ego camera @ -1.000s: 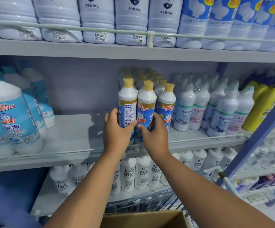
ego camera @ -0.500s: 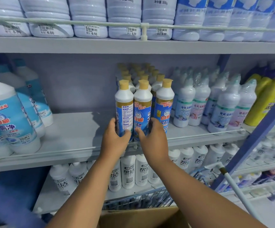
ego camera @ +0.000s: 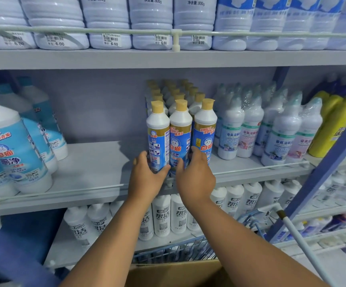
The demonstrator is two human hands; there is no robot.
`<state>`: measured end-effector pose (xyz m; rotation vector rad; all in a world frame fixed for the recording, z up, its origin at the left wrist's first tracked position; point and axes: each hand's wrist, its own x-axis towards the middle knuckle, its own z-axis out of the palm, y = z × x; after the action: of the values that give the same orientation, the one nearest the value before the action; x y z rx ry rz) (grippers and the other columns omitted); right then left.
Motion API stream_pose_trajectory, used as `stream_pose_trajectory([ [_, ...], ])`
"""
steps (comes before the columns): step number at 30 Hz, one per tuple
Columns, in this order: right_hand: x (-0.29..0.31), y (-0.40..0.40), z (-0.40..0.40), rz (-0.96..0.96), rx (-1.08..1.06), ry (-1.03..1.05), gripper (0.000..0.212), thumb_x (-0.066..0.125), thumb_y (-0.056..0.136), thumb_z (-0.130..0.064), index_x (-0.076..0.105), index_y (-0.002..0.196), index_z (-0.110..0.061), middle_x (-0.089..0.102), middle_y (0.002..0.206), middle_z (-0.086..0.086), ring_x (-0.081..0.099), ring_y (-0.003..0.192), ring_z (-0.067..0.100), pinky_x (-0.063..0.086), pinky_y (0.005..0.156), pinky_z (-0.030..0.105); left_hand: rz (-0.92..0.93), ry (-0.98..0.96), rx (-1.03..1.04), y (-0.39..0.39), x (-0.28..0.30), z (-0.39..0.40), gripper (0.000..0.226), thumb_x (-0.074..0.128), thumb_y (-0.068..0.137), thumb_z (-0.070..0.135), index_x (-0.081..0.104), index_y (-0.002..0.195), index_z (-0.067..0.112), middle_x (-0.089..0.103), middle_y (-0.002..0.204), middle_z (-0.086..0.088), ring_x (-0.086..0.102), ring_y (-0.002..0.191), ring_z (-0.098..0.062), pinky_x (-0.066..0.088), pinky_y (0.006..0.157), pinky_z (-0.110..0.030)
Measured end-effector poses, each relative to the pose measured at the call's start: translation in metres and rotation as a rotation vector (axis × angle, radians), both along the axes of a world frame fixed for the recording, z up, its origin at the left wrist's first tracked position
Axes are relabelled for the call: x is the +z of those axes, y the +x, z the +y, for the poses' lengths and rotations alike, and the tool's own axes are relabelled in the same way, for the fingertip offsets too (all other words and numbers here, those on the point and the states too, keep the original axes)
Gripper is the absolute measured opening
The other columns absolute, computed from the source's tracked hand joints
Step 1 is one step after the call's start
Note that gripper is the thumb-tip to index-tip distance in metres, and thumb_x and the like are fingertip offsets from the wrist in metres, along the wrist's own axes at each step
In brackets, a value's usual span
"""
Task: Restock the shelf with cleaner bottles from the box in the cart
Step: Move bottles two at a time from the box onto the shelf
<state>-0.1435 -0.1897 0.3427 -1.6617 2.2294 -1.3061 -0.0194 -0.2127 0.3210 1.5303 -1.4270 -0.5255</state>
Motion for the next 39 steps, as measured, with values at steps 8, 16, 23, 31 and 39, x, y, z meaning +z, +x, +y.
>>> stream_pose_trajectory([
  [8, 0.012, -0.05, 0.01, -0.225, 0.114, -0.274, 0.028, 0.068, 0.091, -0.035, 0.058, 0.114, -0.021, 0.053, 0.106, -0.006, 0.061, 0.076, 0.01, 0.053, 0.068, 0.037, 0.103, -0.003, -0.112, 0.005, -0.004, 0.006, 0.037, 0.071, 0.087, 0.017, 0.055, 0.119, 0.03, 0.07, 0.113, 0.01, 0.067, 0.093, -0.002, 0.057, 0.08, -0.029],
  [16, 0.006, -0.086, -0.016, -0.276, 0.229, -0.046, 0.067, 0.075, 0.086, -0.038, 0.044, 0.139, -0.011, 0.044, 0.13, 0.0, 0.055, 0.113, 0.017, 0.05, 0.098, 0.043, -0.017, -0.025, 0.036, -0.006, -0.001, 0.001, 0.045, 0.08, 0.08, 0.029, 0.056, 0.118, 0.021, 0.051, 0.11, 0.002, 0.06, 0.103, -0.023, 0.055, 0.084, -0.042],
  [23, 0.081, -0.083, -0.003, -0.003, 0.275, -0.408, 0.027, 0.067, 0.091, -0.032, 0.064, 0.112, -0.015, 0.058, 0.104, -0.005, 0.054, 0.102, 0.012, 0.042, 0.088, 0.018, 0.059, 0.004, -0.033, 0.002, 0.003, 0.001, 0.042, 0.075, 0.083, 0.028, 0.054, 0.12, 0.031, 0.063, 0.112, 0.01, 0.065, 0.097, -0.009, 0.057, 0.078, -0.033],
  [31, 0.169, -0.068, -0.05, 0.514, 0.472, -0.102, 0.054, 0.063, 0.084, -0.064, 0.069, 0.116, -0.021, 0.069, 0.108, -0.001, 0.058, 0.106, 0.023, 0.05, 0.089, 0.041, 0.062, -0.005, -0.021, 0.0, 0.004, -0.002, 0.048, 0.081, 0.082, 0.025, 0.049, 0.116, 0.033, 0.063, 0.11, 0.008, 0.067, 0.089, -0.009, 0.058, 0.074, -0.033],
  [39, 0.173, -0.057, -0.067, 0.464, 0.472, 0.051, 0.053, 0.069, 0.077, -0.066, 0.074, 0.096, -0.017, 0.073, 0.091, 0.003, 0.066, 0.085, 0.023, 0.057, 0.077, 0.042, 0.02, 0.01, -0.046, -0.002, 0.001, 0.001, 0.045, 0.078, 0.084, 0.035, 0.053, 0.121, 0.034, 0.066, 0.111, 0.011, 0.068, 0.09, -0.007, 0.054, 0.069, -0.026],
])
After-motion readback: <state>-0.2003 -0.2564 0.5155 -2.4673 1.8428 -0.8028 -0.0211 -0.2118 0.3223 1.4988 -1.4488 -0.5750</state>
